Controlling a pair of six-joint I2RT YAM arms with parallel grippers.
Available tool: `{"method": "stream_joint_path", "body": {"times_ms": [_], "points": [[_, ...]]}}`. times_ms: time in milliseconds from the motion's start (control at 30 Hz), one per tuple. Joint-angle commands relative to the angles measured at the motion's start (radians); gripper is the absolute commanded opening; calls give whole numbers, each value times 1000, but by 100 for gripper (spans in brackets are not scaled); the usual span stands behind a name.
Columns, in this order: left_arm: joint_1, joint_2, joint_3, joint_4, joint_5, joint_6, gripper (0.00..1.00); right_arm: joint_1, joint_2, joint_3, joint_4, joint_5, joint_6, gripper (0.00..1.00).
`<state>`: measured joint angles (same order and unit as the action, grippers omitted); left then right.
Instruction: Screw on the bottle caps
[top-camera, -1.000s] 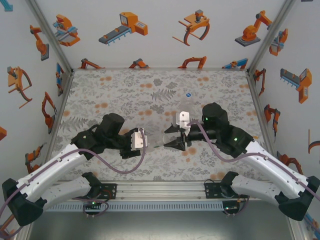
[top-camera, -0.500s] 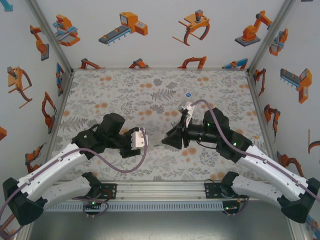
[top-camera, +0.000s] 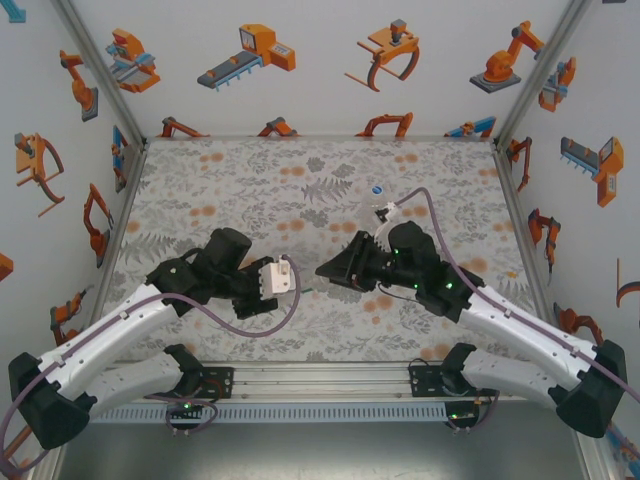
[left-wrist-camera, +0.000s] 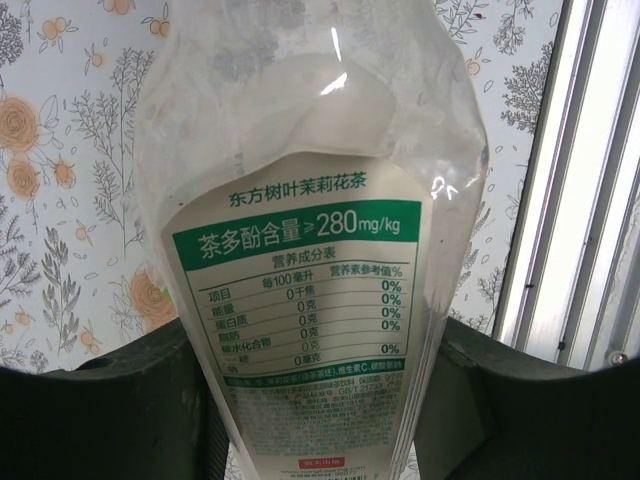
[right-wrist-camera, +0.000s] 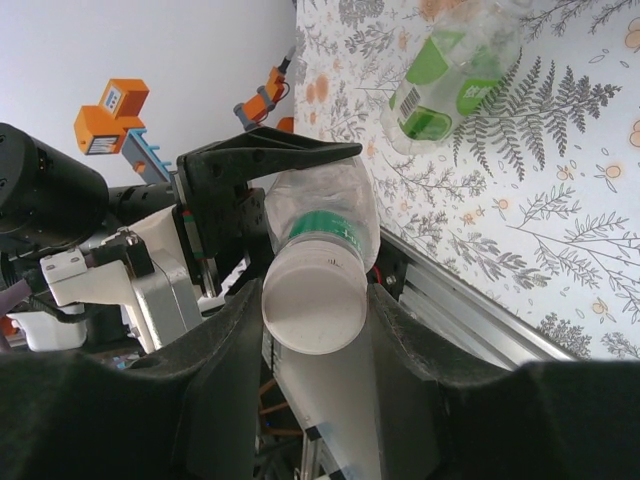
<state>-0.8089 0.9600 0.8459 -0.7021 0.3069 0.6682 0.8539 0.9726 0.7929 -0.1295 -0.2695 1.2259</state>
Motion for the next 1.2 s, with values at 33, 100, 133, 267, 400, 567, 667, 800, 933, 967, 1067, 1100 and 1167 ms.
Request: {"method": "stream_joint_path", "body": {"times_ms": [33, 100, 133, 267, 400, 567, 667, 800, 933, 967, 1067, 1100, 1167], "points": [[-18, -15, 20, 105, 116, 39, 0, -7, 0, 117, -54, 55, -195, 48], [-18, -15, 18, 104, 118, 42, 0, -7, -24, 154, -98, 68, -346, 53], [-18, -12, 19, 104, 116, 42, 0, -7, -36, 170, -120, 82, -420, 56], [-18, -10, 22, 98, 121, 45, 0, -7, -84, 194, -142, 110, -707, 60], [-18, -11, 21, 96, 129, 47, 0, -8, -90, 203, -113, -33, -1022, 60], [-18, -12, 21, 97, 142, 50, 0, -6, -85, 204, -146, -362, -1446, 61], [-18, -12, 19, 96, 147, 51, 0, -6, -83, 192, -132, -462, -1532, 62], [-18, -12, 21, 98, 147, 54, 0, -6, -66, 174, -121, -463, -1544, 61], [-18, -12, 20, 98, 151, 54, 0, -6, -50, 157, -102, -439, -1538, 58], [-18, -12, 19, 97, 152, 54, 0, -6, -47, 155, -99, -435, -1536, 57], [-18, -13, 21, 97, 153, 54, 0, -6, -37, 159, -109, -420, -1530, 56], [-18, -13, 21, 97, 155, 54, 0, -6, -36, 159, -116, -416, -1530, 55], [-18, -13, 21, 97, 155, 54, 0, -4, -36, 160, -126, -403, -1530, 53]]}}
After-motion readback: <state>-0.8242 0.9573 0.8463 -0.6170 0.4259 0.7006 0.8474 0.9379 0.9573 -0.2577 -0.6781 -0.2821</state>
